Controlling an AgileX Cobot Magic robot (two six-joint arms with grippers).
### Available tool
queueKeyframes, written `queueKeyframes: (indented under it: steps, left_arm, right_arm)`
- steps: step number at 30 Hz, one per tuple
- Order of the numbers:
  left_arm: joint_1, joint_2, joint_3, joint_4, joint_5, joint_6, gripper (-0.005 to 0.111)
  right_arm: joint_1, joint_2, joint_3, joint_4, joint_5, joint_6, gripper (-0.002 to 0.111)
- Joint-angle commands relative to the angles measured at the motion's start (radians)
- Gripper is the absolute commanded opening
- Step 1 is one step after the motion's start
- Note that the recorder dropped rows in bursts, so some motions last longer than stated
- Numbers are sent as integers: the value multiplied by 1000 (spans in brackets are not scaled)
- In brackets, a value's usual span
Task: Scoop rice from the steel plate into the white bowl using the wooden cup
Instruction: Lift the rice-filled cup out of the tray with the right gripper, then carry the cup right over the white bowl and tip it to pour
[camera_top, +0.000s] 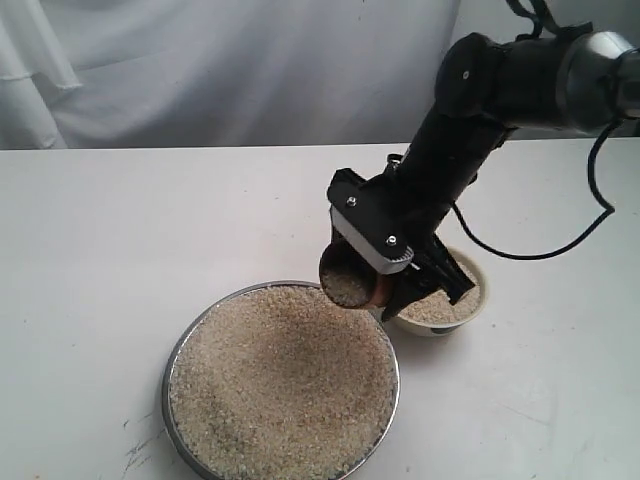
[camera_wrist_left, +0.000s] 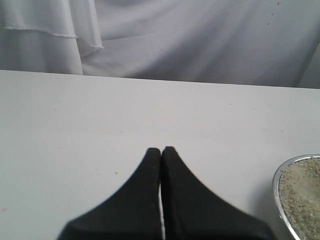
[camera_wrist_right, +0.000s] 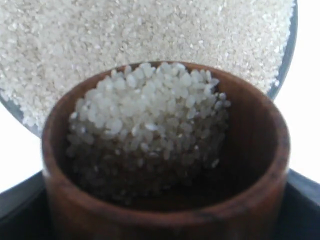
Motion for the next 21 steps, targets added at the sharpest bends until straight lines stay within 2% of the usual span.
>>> queueKeyframes:
  steps: [1, 4, 10, 21]
  left_arm:
    - [-2, -5, 5, -1, -6, -3, 0]
    - [-2, -5, 5, -1, -6, -3, 0]
    - [-2, -5, 5, -1, -6, -3, 0]
    - [-2, -5, 5, -1, -6, -3, 0]
  right_arm:
    - [-67, -18, -9, 12, 2, 7, 0]
    - [-97, -23, -9, -8, -50, 7, 0]
    - [-123, -25, -9, -185, -176, 58, 0]
    - [-123, -25, -9, -395, -212, 120, 0]
